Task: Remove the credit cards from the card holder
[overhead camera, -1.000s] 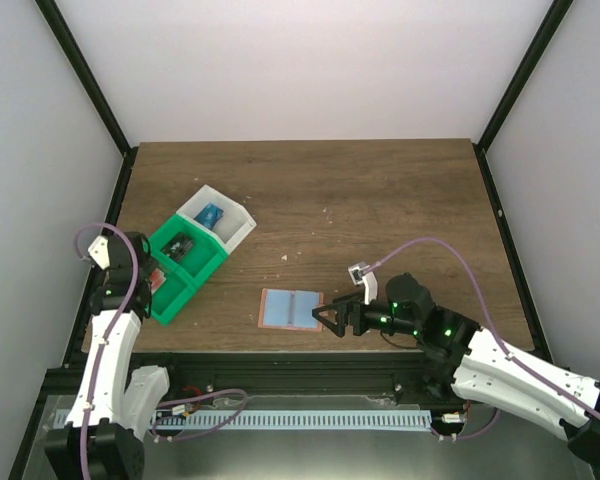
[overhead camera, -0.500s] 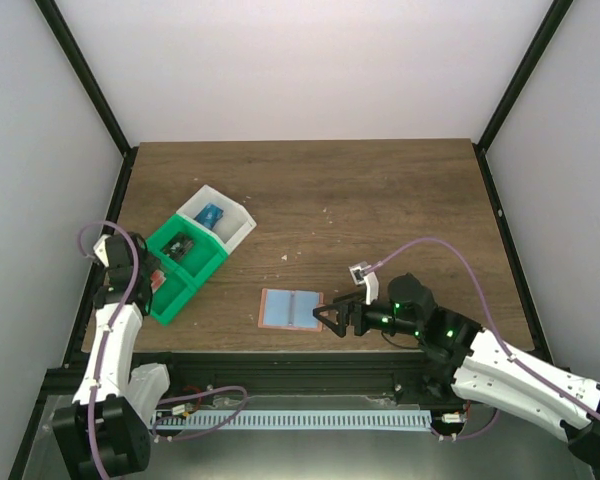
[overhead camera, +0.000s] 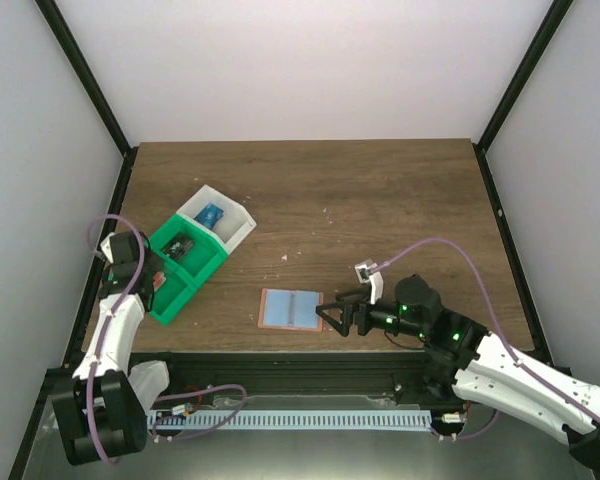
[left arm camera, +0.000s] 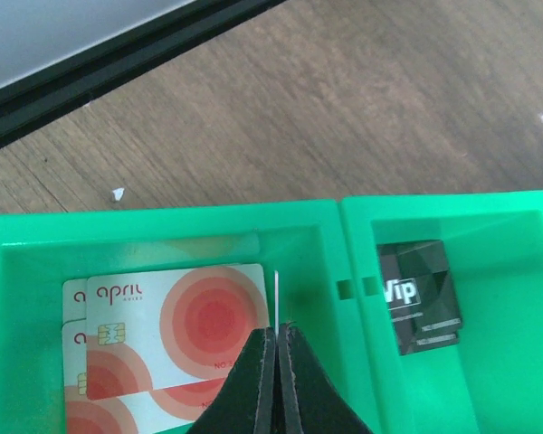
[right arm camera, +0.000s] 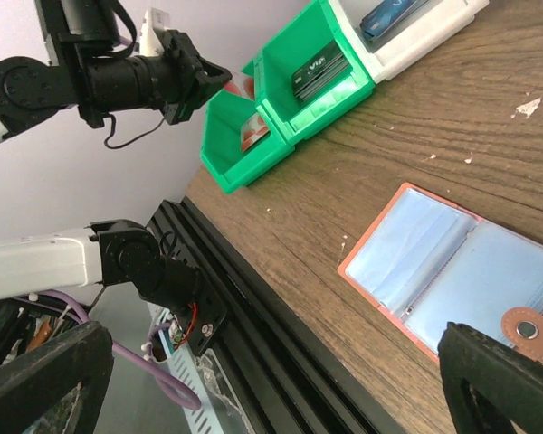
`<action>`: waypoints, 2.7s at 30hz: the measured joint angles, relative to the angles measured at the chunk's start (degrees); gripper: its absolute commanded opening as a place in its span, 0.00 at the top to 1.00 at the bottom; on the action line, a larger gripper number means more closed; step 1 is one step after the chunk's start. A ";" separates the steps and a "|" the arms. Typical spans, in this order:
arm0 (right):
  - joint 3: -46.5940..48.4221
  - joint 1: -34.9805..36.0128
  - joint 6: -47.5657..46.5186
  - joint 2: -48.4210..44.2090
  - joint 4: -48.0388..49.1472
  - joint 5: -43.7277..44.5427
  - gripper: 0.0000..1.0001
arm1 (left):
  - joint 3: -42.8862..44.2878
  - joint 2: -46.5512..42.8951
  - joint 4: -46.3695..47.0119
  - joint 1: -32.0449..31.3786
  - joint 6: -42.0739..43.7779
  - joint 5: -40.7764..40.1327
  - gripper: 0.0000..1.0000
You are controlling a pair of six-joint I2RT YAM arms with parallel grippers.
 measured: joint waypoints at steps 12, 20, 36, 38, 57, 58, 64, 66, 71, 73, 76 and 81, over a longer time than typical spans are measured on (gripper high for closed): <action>0.00 0.00 -1.84 -0.35 0.52 1.73 0.00 | 0.00 5.40 1.49 0.74 1.73 -0.52 1.00; 0.00 0.00 -2.21 0.33 1.03 2.36 0.00 | 0.00 6.49 1.86 0.85 2.67 -0.90 1.00; 0.00 -0.02 -2.25 1.25 1.29 2.73 0.00 | 1.20 6.19 -0.48 1.09 2.29 -6.08 0.84; 0.00 -0.02 -2.43 1.46 1.25 2.73 0.00 | 1.20 6.19 -0.76 1.09 2.08 -6.47 0.80; 0.00 -0.04 -0.42 -0.24 1.25 3.02 0.00 | 2.19 6.21 -1.75 1.09 0.79 -8.24 0.58; 0.00 -0.02 -0.28 -0.07 1.25 3.15 0.00 | 2.43 6.21 -2.16 1.09 0.52 -8.50 0.53; 0.00 -0.02 0.63 1.22 0.98 3.69 0.00 | 4.72 6.40 -4.00 1.11 -1.49 -9.29 0.42; 0.00 -0.02 0.92 1.44 0.55 4.00 0.00 | 5.57 6.43 -4.70 1.09 -1.90 -9.18 0.39; 0.02 -0.02 3.19 2.38 -2.12 6.54 0.00 | 8.28 5.95 -6.38 1.11 -2.01 -5.75 0.27; 0.17 -0.04 4.15 3.17 -3.50 7.82 0.00 | 9.57 5.33 -6.43 1.09 -1.14 -1.68 0.19; 1.49 -0.04 4.68 5.05 -5.81 9.46 0.00 | 11.50 5.03 -6.23 1.09 0.46 6.45 0.18; 3.48 -0.04 4.46 7.65 -7.74 11.50 0.00 | 12.52 3.87 -5.81 -1.25 2.80 18.25 0.30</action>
